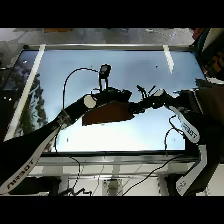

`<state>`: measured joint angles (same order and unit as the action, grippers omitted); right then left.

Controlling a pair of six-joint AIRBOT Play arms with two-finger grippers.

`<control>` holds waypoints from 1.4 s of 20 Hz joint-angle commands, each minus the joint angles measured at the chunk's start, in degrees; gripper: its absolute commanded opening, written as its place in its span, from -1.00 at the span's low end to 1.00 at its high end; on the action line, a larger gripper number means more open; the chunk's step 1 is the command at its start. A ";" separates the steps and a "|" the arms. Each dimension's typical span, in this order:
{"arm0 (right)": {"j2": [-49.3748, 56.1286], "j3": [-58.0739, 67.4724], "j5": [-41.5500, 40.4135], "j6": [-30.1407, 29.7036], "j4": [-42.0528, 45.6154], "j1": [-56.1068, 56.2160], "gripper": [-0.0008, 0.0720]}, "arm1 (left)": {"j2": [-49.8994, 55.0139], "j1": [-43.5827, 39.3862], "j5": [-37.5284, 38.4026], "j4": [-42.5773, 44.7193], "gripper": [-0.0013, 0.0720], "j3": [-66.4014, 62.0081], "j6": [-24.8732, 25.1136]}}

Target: Fold the clothes and pants, and hang the long-sleeved shirts on hangers.

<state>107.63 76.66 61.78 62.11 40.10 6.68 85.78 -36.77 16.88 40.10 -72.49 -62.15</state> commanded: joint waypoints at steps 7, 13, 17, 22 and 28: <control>-11.39 6.14 6.78 -4.85 -18.12 -7.34 -0.92 | -9.92 9.20 8.50 9.64 0.95 -0.02 0.00; -29.07 7.76 10.93 -3.48 -21.81 -25.03 -0.92 | -19.17 14.88 8.50 9.66 0.94 -0.02 0.02; -40.89 7.74 10.97 2.84 -19.54 -41.31 -0.92 | -25.90 16.92 8.48 10.91 0.94 0.00 0.00; -51.78 7.74 10.73 6.36 -3.80 -60.41 -0.92 | -32.98 17.00 8.46 26.95 0.94 -0.02 0.00; -56.74 7.78 10.62 12.57 23.89 -70.75 -0.92 | -37.16 17.00 8.44 34.51 0.94 0.00 0.00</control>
<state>53.30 84.38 73.14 70.91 51.16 -58.74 50.46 -19.84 25.43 70.48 -72.49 -62.15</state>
